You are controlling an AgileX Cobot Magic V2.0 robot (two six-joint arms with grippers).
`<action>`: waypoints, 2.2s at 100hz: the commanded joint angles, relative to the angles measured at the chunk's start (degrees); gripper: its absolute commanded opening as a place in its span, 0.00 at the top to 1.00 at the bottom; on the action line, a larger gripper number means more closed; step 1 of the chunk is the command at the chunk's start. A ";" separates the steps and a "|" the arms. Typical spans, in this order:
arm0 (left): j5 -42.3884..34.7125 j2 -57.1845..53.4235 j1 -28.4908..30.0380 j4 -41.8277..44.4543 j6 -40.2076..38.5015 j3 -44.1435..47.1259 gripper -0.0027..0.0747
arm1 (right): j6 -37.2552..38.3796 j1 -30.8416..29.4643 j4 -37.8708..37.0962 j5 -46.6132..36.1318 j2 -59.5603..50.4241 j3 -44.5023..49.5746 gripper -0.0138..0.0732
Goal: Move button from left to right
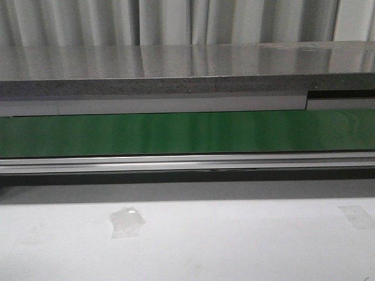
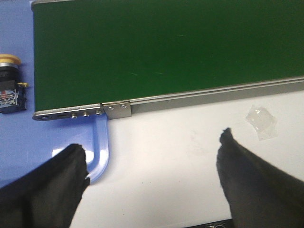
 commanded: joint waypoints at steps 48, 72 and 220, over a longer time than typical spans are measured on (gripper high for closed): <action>-6.41 6.87 16.38 1.89 0.57 -8.79 0.22 | -0.18 -0.37 0.19 -4.61 -0.77 -0.89 0.92; -7.81 17.87 21.71 1.89 1.18 -13.91 0.22 | -0.18 -0.37 0.19 -4.61 -0.77 -0.89 0.92; -12.33 53.43 24.98 1.36 1.36 -27.10 0.24 | -0.18 -0.37 0.19 -4.61 -0.77 -0.89 0.92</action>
